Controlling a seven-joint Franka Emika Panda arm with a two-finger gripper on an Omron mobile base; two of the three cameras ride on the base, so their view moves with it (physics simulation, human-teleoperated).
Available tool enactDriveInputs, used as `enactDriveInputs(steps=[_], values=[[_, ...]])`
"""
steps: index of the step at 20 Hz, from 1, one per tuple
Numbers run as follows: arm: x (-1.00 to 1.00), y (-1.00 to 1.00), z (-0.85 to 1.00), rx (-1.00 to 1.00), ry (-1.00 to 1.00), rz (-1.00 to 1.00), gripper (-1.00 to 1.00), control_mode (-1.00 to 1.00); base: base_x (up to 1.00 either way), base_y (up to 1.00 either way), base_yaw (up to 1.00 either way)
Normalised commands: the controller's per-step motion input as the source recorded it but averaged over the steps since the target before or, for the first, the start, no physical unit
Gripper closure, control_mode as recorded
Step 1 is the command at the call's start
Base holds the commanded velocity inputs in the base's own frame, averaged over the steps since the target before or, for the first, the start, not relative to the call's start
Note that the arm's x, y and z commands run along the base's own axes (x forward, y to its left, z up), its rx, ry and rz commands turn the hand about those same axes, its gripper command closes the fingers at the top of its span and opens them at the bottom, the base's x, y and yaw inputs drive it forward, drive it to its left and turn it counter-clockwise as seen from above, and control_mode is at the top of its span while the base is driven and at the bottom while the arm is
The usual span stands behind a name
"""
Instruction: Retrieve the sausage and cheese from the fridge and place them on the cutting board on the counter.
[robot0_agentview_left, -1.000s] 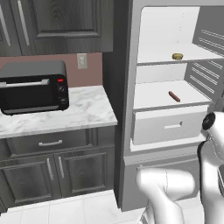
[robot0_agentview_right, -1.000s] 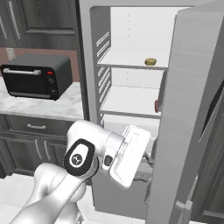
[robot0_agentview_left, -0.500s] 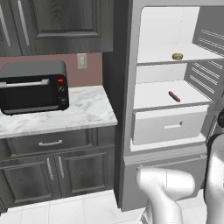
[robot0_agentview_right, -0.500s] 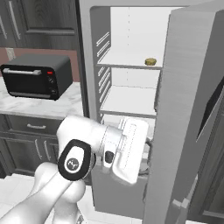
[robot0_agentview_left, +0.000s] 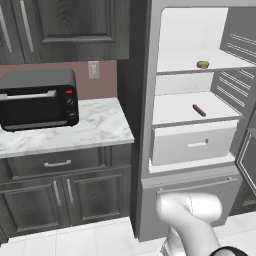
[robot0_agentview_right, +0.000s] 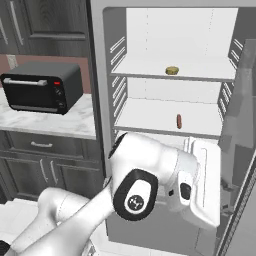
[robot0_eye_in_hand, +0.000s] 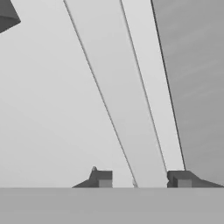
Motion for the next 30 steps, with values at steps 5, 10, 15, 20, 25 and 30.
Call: enactDriveInputs(steps=[5, 10, 15, 20, 25, 30], values=[[-0.42, -0.16, 0.00, 0.01, -0.01, 0.19, -1.00, -1.00, 0.00, 0.00, 0.00], [-0.38, 0.91, 0.09, 0.00, 0.00, 0.17, -1.00, -1.00, 0.00, 0.00, 0.00], [-0.30, 1.00, 0.32, 0.00, 0.01, 0.16, -1.00, -1.00, 0.00, 0.00, 0.00], [-0.19, 0.86, 0.30, 0.01, 0.08, 0.21, -1.00, -1.00, 0.00, 0.00, 0.00], [0.10, 0.61, 0.01, 0.12, 0.22, 0.61, -1.00, -1.00, 0.00, 0.00, 0.00], [0.28, 0.38, 0.00, 0.21, 0.36, 0.84, -1.00, -1.00, 0.00, 0.00, 0.00]])
